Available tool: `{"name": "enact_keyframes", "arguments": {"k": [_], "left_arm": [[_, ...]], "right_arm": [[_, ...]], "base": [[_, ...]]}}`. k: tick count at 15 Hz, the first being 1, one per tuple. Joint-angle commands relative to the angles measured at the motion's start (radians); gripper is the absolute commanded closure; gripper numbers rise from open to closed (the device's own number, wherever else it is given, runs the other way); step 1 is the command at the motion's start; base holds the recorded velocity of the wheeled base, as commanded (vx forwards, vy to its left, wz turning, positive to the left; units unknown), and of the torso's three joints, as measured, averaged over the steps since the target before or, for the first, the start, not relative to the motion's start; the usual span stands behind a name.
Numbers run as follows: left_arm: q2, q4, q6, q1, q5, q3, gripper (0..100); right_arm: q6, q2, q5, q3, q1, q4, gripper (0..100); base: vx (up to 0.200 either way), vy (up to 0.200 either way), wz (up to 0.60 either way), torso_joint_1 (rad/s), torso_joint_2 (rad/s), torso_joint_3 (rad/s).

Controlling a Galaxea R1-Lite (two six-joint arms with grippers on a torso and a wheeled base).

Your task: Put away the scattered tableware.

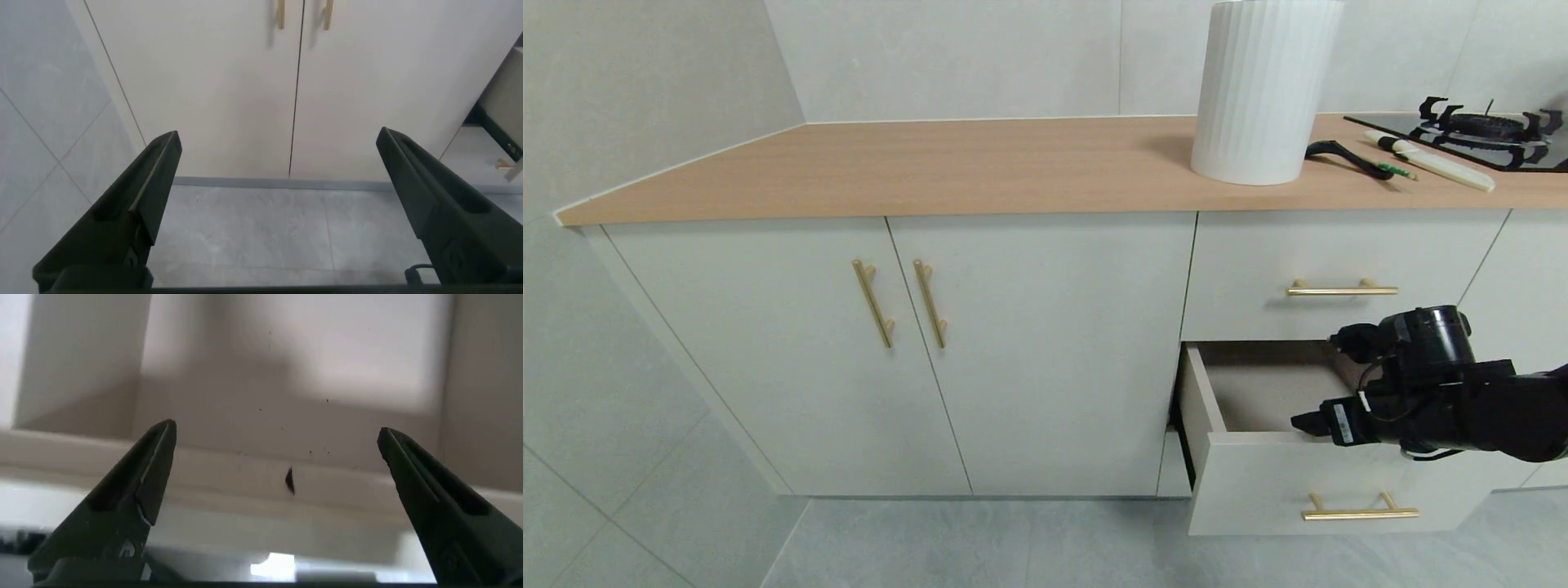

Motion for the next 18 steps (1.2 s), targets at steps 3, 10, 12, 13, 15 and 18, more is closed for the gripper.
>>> {"name": "enact_keyframes", "arguments": {"k": [3,10,12,13,15,18], "left_arm": [[0.001,0.0,0.0,0.0,0.001,0.0,0],[0.001,0.0,0.0,0.0,0.001,0.0,0],[0.001,0.0,0.0,0.0,0.001,0.0,0],[0.001,0.0,0.0,0.0,0.001,0.0,0],[0.001,0.0,0.0,0.0,0.001,0.0,0],[0.001,0.0,0.0,0.0,0.001,0.0,0]], "right_arm": [[-0.001,-0.041,0.0,-0.049,0.001,0.158,0],[-0.005,-0.056,0.0,-0.147,0.007,0.521,0],[-0.017,-0.056,-0.006,-0.166,0.014,0.621,0],[-0.019,-0.056,-0.008,-0.17,0.016,0.646,0],[-0.045,-0.056,-0.042,-0.209,0.034,0.827,0],[-0.053,-0.049,-0.054,-0.213,0.054,0.926,0]], "base": [[0.0,0.0,0.0,0.0,0.0,0.0],[0.0,0.0,0.0,0.0,0.0,0.0],[0.0,0.0,0.0,0.0,0.0,0.0],[0.0,0.0,0.0,0.0,0.0,0.0],[0.0,0.0,0.0,0.0,0.0,0.0],[0.0,0.0,0.0,0.0,0.0,0.0]]}}
